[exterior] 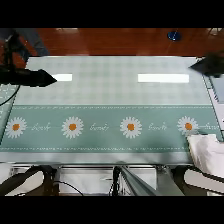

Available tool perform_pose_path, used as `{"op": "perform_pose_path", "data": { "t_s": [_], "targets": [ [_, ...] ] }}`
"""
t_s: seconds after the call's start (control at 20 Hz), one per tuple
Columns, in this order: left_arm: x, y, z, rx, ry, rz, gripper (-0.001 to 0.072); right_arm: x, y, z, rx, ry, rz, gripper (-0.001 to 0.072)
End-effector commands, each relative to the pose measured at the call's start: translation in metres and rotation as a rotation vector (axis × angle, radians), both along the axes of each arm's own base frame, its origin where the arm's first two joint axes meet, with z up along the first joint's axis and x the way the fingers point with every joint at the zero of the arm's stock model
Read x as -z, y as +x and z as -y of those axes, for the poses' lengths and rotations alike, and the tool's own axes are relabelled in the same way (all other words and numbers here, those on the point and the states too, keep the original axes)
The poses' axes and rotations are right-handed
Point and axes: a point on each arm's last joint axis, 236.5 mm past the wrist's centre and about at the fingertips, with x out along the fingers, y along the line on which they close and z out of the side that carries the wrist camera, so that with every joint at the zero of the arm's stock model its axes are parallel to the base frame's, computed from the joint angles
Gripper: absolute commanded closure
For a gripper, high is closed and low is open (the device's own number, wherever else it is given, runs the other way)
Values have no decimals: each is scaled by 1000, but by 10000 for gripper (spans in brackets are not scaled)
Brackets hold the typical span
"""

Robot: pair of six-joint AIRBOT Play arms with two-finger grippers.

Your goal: Fold the shirts.

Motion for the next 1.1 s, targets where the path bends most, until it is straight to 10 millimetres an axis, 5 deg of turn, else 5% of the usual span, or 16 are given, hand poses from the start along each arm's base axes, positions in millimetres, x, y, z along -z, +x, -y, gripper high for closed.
{"op": "perform_pose_path", "data": {
  "t_s": [0.0, 0.05, 0.1, 0.15, 0.2, 0.25, 0.35, 0.45, 0.7, 1.05],
  "targets": [
    [31, -3, 1, 9, 240, -48, 340, 73, -80, -53, -460, -510, -438, 577],
    [38, 5, 1, -27, 316, -35, 340, 74, -79, -38, -439, -680, -458, 572],
    [41, 14, 4, -51, 365, -7, 340, 69, -75, -26, -399, -818, -459, 469],
    [44, 21, 14, -46, 400, 21, 315, 66, -69, -25, -367, -880, -440, 274],
    [50, 24, 29, -12, 414, 37, 133, 66, -66, -33, -341, -883, -421, 127],
    [59, 22, 43, 25, 419, 26, -13, 67, -65, -43, -322, -851, -411, 94],
    [83, 11, 59, 71, 441, -47, -13, 71, -58, -64, -296, -756, -375, 96],
    [101, 2, 53, -57, 429, -165, -13, 70, -42, -77, -287, -712, -296, 108],
    [97, 6, 52, -149, 386, -179, -13, 62, -4, -89, -259, -700, -120, 110],
    [84, 17, 56, -152, 371, -135, -13, 124, -40, -79, -336, -733, -204, 115]
  ]
}}
